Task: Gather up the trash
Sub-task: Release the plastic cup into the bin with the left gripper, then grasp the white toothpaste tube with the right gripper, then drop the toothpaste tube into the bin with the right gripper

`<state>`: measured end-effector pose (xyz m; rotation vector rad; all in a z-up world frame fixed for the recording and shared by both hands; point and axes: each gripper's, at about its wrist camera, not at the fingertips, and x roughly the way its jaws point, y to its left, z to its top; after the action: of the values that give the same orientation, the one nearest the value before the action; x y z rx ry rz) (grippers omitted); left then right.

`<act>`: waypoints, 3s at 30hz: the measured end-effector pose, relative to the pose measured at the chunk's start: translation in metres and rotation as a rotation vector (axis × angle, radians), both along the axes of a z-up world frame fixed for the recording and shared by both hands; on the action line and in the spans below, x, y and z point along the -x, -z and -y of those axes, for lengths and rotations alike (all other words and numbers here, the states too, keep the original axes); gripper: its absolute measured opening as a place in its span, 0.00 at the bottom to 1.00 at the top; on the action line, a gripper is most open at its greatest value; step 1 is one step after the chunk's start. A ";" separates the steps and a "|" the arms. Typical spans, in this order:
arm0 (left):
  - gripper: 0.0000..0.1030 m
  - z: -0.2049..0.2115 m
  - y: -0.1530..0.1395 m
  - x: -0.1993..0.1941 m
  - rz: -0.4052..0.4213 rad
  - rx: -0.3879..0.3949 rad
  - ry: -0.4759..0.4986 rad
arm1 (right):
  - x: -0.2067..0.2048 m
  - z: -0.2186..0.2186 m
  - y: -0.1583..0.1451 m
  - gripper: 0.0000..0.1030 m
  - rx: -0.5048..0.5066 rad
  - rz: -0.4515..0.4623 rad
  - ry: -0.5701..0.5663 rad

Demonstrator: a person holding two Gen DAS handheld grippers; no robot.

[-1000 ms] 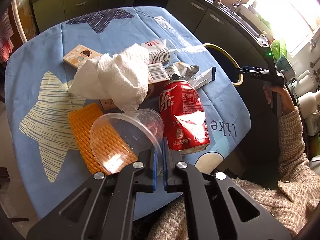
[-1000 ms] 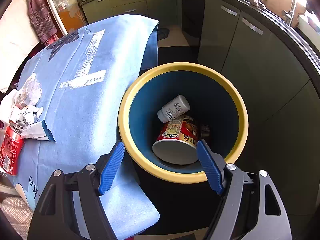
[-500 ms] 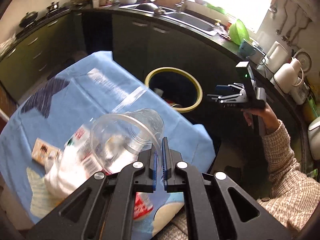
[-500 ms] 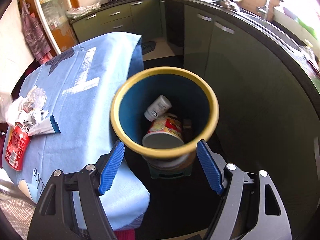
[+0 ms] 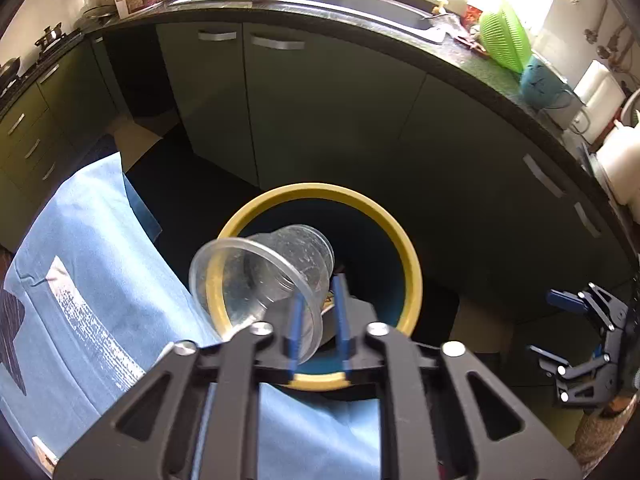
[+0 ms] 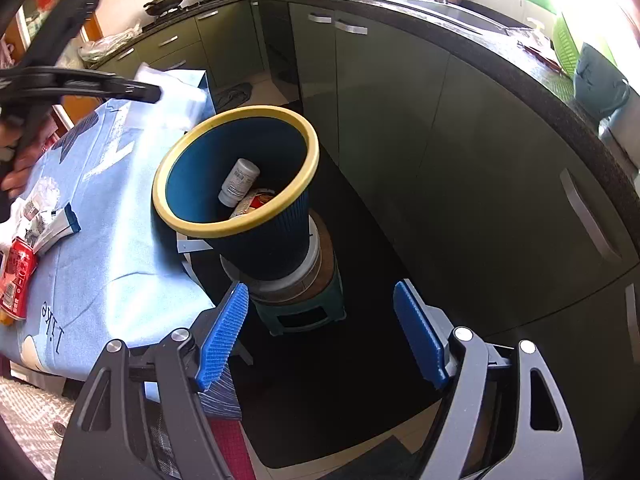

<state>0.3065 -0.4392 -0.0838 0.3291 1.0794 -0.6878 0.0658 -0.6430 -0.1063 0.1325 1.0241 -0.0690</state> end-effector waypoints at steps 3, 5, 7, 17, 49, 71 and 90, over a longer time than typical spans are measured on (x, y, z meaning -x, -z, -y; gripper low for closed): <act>0.52 -0.005 -0.011 -0.003 0.018 0.026 -0.024 | 0.002 0.000 0.002 0.73 -0.009 -0.001 -0.007; 0.58 -0.021 -0.028 0.005 0.014 0.054 -0.019 | 0.003 -0.002 0.004 0.73 -0.012 -0.002 -0.023; 0.62 -0.048 -0.052 0.017 0.031 0.090 -0.033 | -0.001 -0.006 0.004 0.73 -0.016 -0.002 -0.043; 0.76 -0.217 -0.131 0.109 0.195 0.179 -0.140 | -0.041 -0.108 -0.021 0.73 0.032 0.067 -0.397; 0.76 -0.359 -0.095 0.191 0.164 0.196 -0.309 | -0.140 -0.253 -0.004 0.03 -0.308 -0.127 -0.715; 0.76 -0.352 -0.101 0.200 0.205 0.181 -0.294 | -0.089 -0.194 -0.096 0.02 -0.204 0.139 -0.576; 0.76 -0.360 -0.098 0.217 0.169 0.123 -0.338 | -0.153 -0.090 -0.035 0.62 0.160 0.151 -0.061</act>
<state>0.0892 -0.0795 0.0146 0.0918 0.8985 -0.4133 0.2187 -0.5531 -0.0711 -0.0388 0.8680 -0.0840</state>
